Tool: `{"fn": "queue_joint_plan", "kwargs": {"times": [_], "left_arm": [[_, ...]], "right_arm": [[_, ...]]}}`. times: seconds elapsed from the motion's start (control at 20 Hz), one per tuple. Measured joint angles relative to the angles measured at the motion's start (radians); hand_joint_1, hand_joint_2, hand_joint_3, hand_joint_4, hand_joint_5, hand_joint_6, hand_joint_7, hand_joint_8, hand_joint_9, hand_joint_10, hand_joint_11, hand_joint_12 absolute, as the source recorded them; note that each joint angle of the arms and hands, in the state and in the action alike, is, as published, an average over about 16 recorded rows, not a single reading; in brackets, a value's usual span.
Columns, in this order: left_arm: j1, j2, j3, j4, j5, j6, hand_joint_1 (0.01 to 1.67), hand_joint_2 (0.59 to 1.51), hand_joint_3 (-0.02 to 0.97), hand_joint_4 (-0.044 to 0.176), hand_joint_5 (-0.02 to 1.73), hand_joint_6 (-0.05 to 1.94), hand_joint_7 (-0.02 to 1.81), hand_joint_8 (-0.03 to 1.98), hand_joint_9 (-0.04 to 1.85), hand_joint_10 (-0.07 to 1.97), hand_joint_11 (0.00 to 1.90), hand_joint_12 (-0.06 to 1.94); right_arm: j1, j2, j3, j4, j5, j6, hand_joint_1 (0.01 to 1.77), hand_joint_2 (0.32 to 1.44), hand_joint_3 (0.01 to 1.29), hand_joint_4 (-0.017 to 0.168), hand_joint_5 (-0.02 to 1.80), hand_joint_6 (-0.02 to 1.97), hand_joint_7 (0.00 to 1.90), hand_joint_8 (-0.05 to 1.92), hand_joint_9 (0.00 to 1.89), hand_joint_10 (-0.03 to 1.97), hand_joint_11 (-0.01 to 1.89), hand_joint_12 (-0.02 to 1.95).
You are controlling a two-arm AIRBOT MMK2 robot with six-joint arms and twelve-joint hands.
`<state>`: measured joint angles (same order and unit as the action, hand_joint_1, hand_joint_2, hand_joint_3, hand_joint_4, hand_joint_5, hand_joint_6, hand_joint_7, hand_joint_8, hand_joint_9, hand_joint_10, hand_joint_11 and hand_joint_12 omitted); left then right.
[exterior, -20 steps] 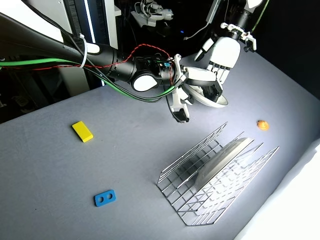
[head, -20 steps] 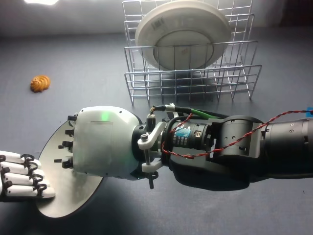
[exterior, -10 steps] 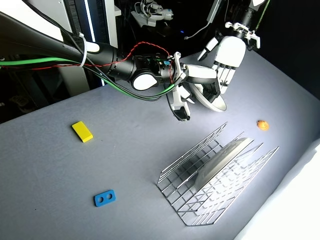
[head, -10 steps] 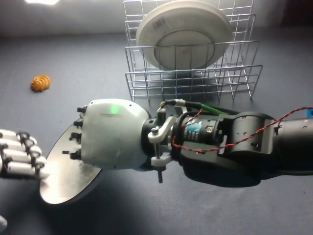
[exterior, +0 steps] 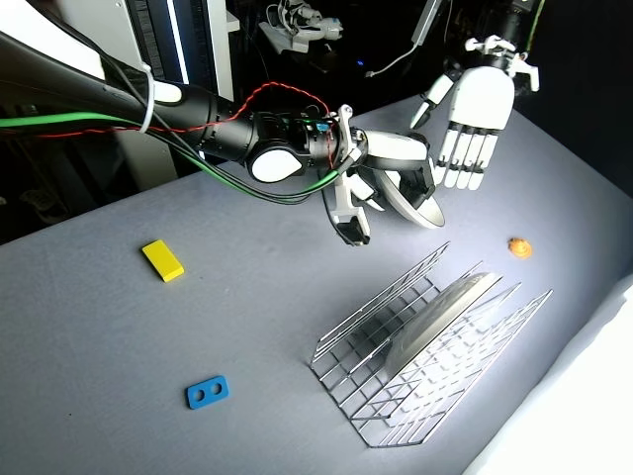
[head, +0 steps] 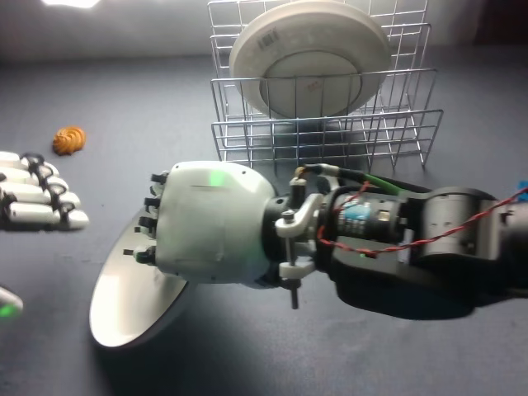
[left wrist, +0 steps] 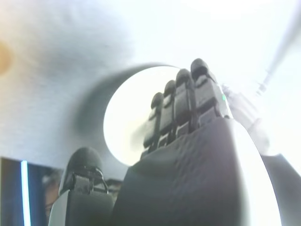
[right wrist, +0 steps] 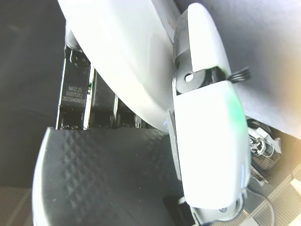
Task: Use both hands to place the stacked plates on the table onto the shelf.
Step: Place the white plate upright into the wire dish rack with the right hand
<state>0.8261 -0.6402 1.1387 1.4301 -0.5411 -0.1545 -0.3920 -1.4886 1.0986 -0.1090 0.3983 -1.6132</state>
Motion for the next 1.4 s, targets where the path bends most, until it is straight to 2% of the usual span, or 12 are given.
{"fn": "queue_joint_plan", "kwargs": {"times": [0.35,0.75,1.05,1.4], "left_arm": [[-0.081,0.003,0.038,0.008,-0.046,0.006,0.02,1.214,0.016,-0.002,0.07,0.02,0.06,0.01,0.06,0.02,0.02,0.11],[-0.128,0.003,0.094,0.023,-0.192,0.041,0.02,1.213,0.016,-0.002,0.06,0.02,0.07,0.01,0.06,0.02,0.02,0.12],[-0.138,-0.007,0.144,0.043,-0.349,0.078,0.02,1.212,0.015,-0.002,0.07,0.02,0.08,0.01,0.06,0.02,0.02,0.15],[-0.158,-0.02,0.183,0.066,-0.522,0.109,0.02,1.212,0.016,-0.002,0.08,0.02,0.09,0.01,0.07,0.02,0.02,0.17]], "right_arm": [[0.037,0.153,-0.157,0.091,-0.01,0.001,1.27,1.05,0.01,-0.005,0.77,1.08,0.85,1.15,0.9,1.27,0.85,1.34],[0.132,0.334,-0.3,0.196,-0.029,0.032,1.3,1.06,0.01,-0.002,0.79,1.21,0.86,1.14,0.9,1.28,0.83,1.35],[0.238,0.412,-0.321,0.318,-0.068,0.078,1.3,1.06,0.01,-0.002,0.77,1.23,0.85,1.16,0.88,1.3,0.8,1.37],[0.341,0.448,-0.273,0.531,-0.123,0.137,1.31,1.06,0.01,-0.001,0.75,1.25,0.84,1.19,0.87,1.31,0.8,1.39]]}}
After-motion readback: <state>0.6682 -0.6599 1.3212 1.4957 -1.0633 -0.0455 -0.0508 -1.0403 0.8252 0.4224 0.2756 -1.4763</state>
